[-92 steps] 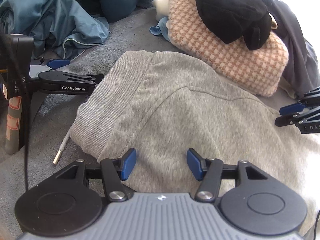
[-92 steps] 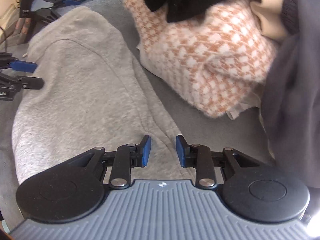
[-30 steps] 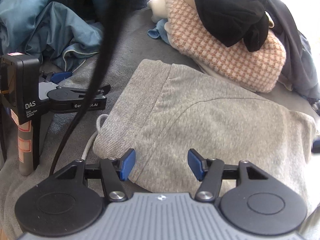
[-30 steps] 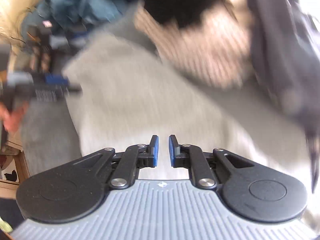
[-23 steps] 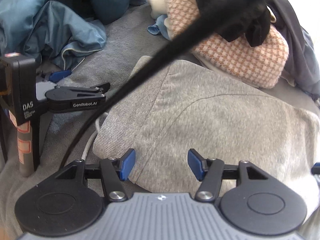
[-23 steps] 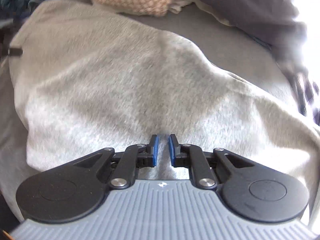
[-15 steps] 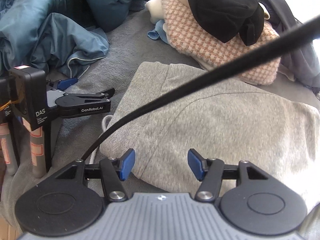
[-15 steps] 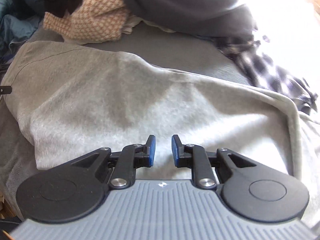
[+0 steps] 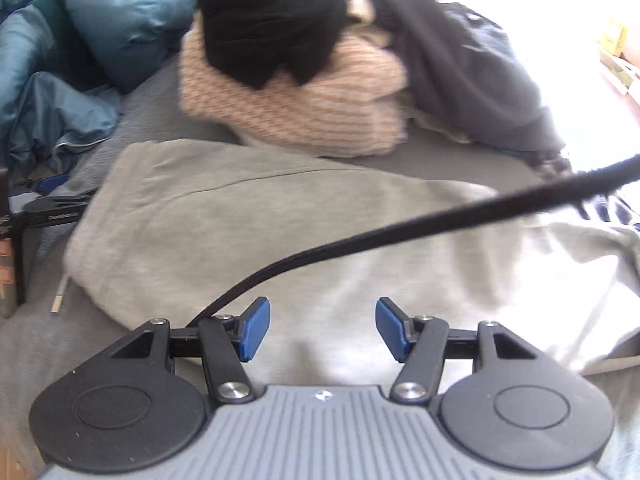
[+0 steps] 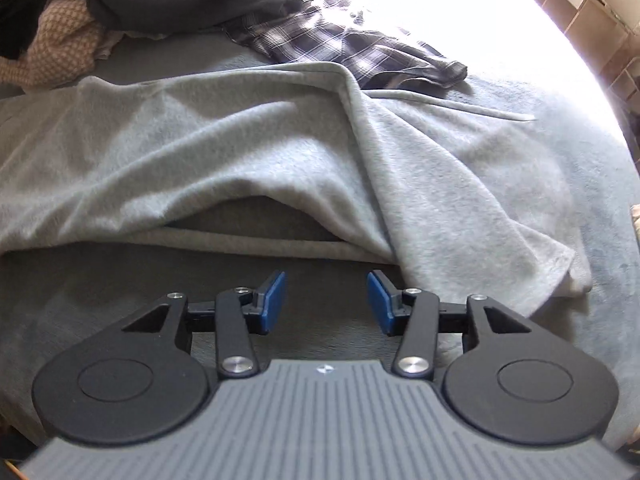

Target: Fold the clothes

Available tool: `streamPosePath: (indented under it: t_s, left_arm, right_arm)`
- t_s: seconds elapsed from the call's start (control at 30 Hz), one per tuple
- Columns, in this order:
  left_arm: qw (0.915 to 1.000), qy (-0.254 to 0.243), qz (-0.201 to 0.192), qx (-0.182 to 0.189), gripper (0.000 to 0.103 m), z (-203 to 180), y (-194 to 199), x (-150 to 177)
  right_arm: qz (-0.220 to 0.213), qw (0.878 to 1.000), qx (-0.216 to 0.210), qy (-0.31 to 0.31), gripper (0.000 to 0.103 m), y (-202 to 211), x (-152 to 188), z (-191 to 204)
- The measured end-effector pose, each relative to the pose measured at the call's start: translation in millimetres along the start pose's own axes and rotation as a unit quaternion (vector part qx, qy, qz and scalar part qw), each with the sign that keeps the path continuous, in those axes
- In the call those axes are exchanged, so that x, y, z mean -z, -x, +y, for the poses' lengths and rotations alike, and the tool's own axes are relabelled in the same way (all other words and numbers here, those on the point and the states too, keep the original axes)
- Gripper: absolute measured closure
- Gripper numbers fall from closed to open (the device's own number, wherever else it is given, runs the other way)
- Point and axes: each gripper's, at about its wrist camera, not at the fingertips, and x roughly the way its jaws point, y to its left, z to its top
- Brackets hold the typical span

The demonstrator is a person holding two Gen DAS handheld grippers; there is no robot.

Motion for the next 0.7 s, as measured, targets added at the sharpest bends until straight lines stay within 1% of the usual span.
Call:
streamPosePath:
  t_s: [0.07,0.2,0.3,0.33,0.37,0.4,0.43,0.47,0.5,0.57,0.7]
  left_arm:
    - [1.0,-0.003,-0.005,0.008,0.043,-27.8,-0.7,-0.5]
    - [0.9995,-0.024,-0.011,0.019,0.043,-80.2,-1.9,-1.3]
    - [0.9984,-0.051,-0.013,0.023,0.043,-113.1,-2.7,0.6]
    - [0.9978,-0.061,-0.014,0.023,0.043,-122.8,-1.5,2.4]
    - [0.9968,-0.075,-0.014,0.024,0.043,-133.1,-0.4,5.1]
    - [0.9954,-0.092,-0.014,0.026,0.043,-144.3,0.5,8.8]
    - [0.9936,-0.108,-0.013,0.029,0.043,-155.4,1.6,12.6]
    - [0.9916,-0.124,-0.013,0.035,0.043,-166.2,3.1,16.2]
    - [0.989,-0.141,-0.016,0.041,0.043,-177.1,4.9,20.0]
    - [0.9834,-0.171,-0.024,0.055,0.043,-196.9,8.3,26.6]
    - [0.9724,-0.214,-0.035,0.087,0.043,-229.2,10.9,36.9]
  right_arm:
    - [-0.001,0.999,0.024,0.034,0.05,-3.4,12.1,-12.6]
    - [-0.001,0.993,0.055,0.102,0.049,-25.9,33.6,-28.5]
    - [0.01,0.992,0.065,0.112,0.05,-50.4,42.6,-40.4]
    - [0.016,0.993,0.059,0.1,0.052,-55.8,43.8,-47.0]
    - [0.021,0.995,0.052,0.087,0.054,-61.3,45.0,-53.5]
    - [0.026,0.996,0.046,0.075,0.06,-66.6,46.1,-60.0]
    - [0.02,0.996,0.047,0.068,0.069,-65.1,45.7,-65.6]
    - [0.014,0.997,0.043,0.064,0.088,-60.3,43.8,-71.0]
    - [0.007,0.997,0.039,0.06,0.094,-55.6,41.9,-76.5]
    - [-0.005,0.998,0.03,0.048,0.096,-43.7,36.0,-89.5]
    - [-0.044,0.999,0.003,0.001,0.096,-9.0,7.7,-129.4]
